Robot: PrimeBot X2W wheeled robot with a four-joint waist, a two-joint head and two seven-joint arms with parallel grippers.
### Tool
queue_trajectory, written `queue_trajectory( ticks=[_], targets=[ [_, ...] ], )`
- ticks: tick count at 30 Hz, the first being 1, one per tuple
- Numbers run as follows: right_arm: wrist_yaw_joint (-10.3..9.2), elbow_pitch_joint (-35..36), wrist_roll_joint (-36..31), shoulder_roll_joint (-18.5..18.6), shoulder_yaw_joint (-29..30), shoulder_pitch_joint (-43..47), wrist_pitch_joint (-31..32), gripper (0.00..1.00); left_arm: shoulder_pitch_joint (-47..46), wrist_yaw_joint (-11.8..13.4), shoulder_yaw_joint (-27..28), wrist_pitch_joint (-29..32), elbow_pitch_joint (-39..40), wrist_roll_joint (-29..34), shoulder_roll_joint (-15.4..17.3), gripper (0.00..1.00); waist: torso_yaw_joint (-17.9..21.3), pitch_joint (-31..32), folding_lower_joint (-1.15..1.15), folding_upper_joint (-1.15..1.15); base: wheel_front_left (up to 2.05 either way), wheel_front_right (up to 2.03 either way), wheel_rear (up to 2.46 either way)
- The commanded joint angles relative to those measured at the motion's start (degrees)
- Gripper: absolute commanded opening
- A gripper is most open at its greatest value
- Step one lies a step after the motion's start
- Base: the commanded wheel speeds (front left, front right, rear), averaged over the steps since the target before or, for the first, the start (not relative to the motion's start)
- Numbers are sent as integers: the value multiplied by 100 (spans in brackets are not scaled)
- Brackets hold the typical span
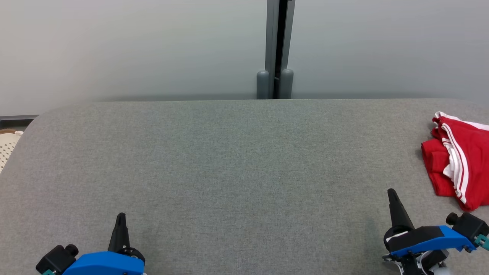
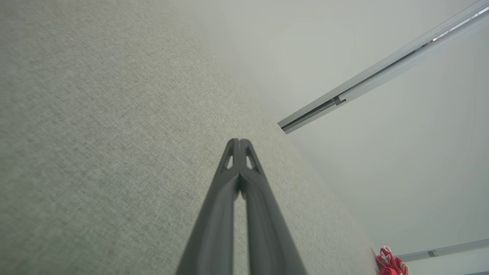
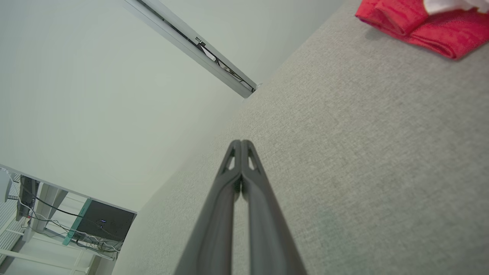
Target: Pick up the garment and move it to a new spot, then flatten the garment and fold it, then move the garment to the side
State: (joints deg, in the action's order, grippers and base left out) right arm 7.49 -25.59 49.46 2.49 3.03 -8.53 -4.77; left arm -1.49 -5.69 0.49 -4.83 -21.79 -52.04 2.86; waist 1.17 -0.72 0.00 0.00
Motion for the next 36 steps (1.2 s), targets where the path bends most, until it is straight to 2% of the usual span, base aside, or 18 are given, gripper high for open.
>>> queue_trajectory(
  ticks=[1,36],
  targets=[
    [0,143,236,33,31,13,57,0,-182,-38,49,54,122,-210,2,0,-3,1,0,0,0,0,0],
    [1,672,2295,44,200,142,613,0,-357,-117,346,610,467,-2146,2,0,-51,23,0,0,0,0,0]
  ],
)
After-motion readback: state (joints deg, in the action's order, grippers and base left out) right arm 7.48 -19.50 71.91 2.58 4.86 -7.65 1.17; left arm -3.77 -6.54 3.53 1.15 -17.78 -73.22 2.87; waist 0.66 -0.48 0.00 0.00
